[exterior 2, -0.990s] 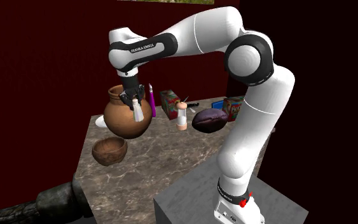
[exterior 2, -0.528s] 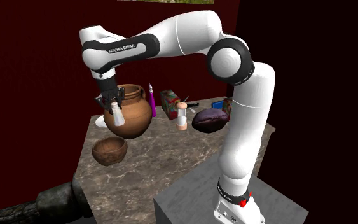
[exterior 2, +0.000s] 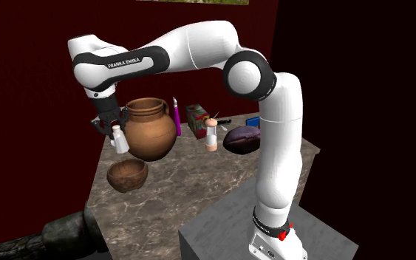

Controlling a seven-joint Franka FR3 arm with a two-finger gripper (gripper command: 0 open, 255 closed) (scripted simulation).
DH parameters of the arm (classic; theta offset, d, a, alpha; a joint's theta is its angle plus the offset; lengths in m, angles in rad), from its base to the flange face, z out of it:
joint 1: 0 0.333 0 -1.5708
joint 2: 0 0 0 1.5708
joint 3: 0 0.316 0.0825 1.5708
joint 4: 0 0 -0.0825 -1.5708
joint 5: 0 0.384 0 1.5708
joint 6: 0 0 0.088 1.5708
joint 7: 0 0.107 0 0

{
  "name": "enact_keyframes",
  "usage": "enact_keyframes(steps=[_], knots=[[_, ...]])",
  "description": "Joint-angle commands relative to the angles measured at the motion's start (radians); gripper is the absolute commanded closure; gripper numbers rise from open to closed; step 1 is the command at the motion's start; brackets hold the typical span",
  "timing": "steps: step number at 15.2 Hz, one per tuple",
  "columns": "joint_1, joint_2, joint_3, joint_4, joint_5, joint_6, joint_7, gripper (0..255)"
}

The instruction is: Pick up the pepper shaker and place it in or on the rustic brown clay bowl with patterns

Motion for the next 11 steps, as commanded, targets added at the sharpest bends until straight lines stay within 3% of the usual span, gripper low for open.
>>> enact_keyframes(steps=[1, 11], knots=[[0.000, 0.004, 0.000, -0.022, -0.002, 0.026, 0.005, 255], [-0.002, 0.017, -0.003, -0.139, -0.011, 0.155, 0.021, 255]])
